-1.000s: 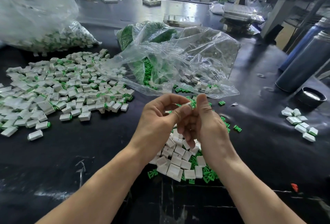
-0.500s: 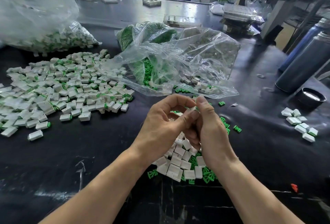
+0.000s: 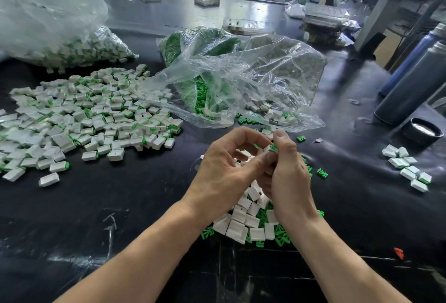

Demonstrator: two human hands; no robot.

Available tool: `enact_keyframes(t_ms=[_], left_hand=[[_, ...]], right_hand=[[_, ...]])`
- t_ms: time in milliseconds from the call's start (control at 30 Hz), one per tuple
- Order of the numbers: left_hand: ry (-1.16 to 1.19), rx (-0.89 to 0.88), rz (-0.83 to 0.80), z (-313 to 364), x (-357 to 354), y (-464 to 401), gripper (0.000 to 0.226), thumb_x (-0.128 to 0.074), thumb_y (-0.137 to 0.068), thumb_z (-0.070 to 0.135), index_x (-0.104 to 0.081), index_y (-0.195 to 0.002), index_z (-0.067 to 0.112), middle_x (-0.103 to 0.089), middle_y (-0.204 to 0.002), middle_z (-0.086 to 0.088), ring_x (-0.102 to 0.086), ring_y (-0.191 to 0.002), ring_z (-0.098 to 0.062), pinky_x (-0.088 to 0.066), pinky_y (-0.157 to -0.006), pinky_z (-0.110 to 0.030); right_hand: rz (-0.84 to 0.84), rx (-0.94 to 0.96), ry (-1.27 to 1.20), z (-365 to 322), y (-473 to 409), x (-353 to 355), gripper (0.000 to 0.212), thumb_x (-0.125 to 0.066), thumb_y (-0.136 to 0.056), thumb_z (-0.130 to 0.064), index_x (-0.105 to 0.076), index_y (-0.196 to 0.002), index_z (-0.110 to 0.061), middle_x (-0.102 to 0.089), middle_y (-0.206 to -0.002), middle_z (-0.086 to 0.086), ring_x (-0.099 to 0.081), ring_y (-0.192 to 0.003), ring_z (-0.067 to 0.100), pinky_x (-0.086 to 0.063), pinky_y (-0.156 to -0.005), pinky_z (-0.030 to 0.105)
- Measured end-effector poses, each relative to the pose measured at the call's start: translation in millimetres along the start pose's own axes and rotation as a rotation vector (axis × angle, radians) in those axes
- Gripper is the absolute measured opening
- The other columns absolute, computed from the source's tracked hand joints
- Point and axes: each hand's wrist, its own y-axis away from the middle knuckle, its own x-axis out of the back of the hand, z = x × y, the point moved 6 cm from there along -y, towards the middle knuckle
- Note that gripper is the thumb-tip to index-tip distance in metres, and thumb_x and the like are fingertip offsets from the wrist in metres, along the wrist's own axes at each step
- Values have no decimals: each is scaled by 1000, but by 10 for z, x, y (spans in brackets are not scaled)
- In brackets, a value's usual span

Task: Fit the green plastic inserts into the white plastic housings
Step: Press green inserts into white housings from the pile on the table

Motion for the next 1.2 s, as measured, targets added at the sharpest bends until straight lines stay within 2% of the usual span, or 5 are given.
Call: enact_keyframes(t_ms=[267, 567, 767, 967, 1200], left_hand=[[-2, -5, 17, -40, -26, -5, 13, -74, -89, 26, -71, -99, 19, -73, -104, -1, -66, -91, -32, -55, -84, -58], [55, 5, 27, -93, -39, -2, 7, -72, -93, 19, -71, -98, 15, -74, -100, -5, -71, -92, -36, -58, -83, -58], [84, 11, 34, -95, -41, 2, 7, -71, -93, 22, -70, -98, 16, -74, -101, -6, -71, -89, -40, -58, -82, -61], [90, 32, 41, -84, 28, -7, 12, -74, -92, 21, -71, -100, 13, -76, -99, -4, -72, -87, -39, -59, -82, -61], [-94, 39, 135, -121, 184, -37, 6, -78, -91, 24, -72, -93, 26, -74, -88, 6, -69, -83, -16, -56, -73, -20]], right_hand=[[54, 30, 102, 74, -58, 47, 52, -34, -101, -45, -73, -66, -42, -59, -54, -17, -56, -55, -1, -45, -54, 20], [132, -22, 175, 140, -84, 106, 55, -33, -96, -48, -80, -96, -19, -80, -101, 5, -74, -106, 23, -55, -101, 52], [131, 11, 201, 126, -76, 112, 51, -33, -98, -45, -81, -89, -30, -80, -88, -5, -75, -93, 11, -59, -89, 44], [123, 54, 216, 30, -29, 84, 72, -28, -112, -48, -58, -48, -32, -47, -44, -15, -45, -43, -1, -38, -47, 13], [168, 105, 328, 7, -62, 261, 71, -29, -110, -54, -47, -51, -19, -40, -45, -7, -33, -43, 5, -29, -45, 14]])
